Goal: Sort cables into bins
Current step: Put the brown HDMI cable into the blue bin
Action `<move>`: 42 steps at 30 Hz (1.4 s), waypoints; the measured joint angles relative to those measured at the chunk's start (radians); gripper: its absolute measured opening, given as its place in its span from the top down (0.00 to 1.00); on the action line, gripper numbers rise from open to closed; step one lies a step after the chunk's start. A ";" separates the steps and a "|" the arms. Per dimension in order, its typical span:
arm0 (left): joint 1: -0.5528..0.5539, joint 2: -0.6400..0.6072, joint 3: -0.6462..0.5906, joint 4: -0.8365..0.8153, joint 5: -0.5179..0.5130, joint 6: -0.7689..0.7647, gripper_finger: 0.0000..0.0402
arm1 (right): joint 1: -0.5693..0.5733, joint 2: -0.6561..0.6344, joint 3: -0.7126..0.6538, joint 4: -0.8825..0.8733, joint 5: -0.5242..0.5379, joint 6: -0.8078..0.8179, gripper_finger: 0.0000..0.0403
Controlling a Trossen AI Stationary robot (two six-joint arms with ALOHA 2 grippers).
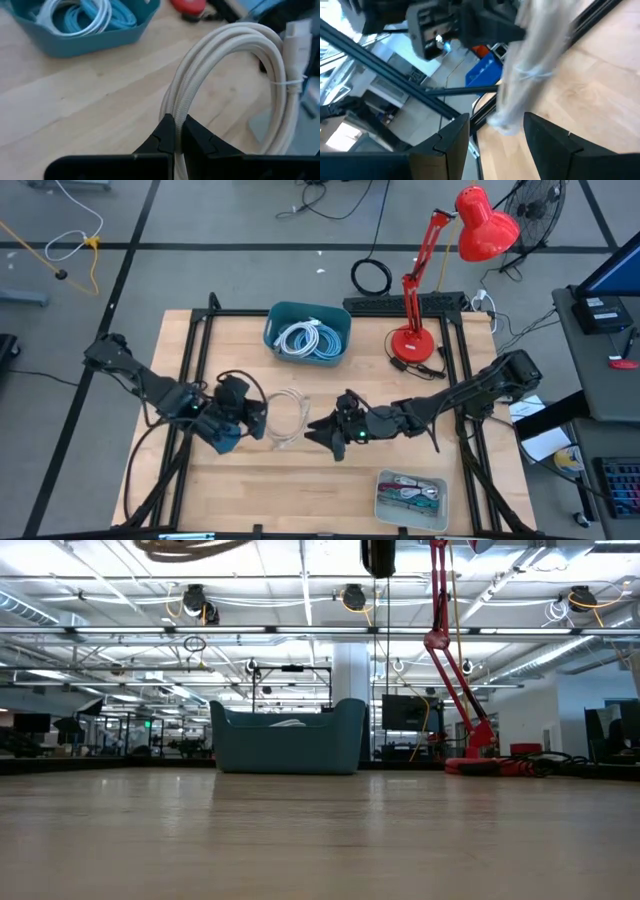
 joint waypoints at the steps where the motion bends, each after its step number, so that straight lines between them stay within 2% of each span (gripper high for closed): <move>1: -0.002 0.000 0.017 -0.036 0.005 -0.002 0.97 | 0.000 0.000 0.000 -0.005 0.000 0.003 0.55; 6: -0.011 -0.001 0.093 -0.105 -0.018 0.007 0.97 | 0.002 0.000 0.000 -0.037 -0.021 0.013 0.55; 11: -0.005 0.042 0.150 -0.137 0.005 0.034 0.97 | -0.014 0.000 0.000 -0.027 -0.013 0.018 0.55; 16: 0.000 0.152 0.270 -0.275 0.063 0.044 0.97 | -0.024 -0.001 0.000 -0.014 -0.003 0.025 0.55; 22: 0.045 0.310 0.492 -0.505 0.061 0.106 0.97 | -0.024 -0.001 0.000 -0.016 -0.001 0.025 0.55; 32: 0.113 0.416 0.691 -0.544 0.047 0.204 0.97 | -0.023 -0.001 0.000 -0.022 0.042 0.024 0.55; 42: 0.079 0.429 0.756 -0.557 0.040 0.184 0.97 | -0.021 -0.001 0.000 -0.019 0.072 0.010 0.55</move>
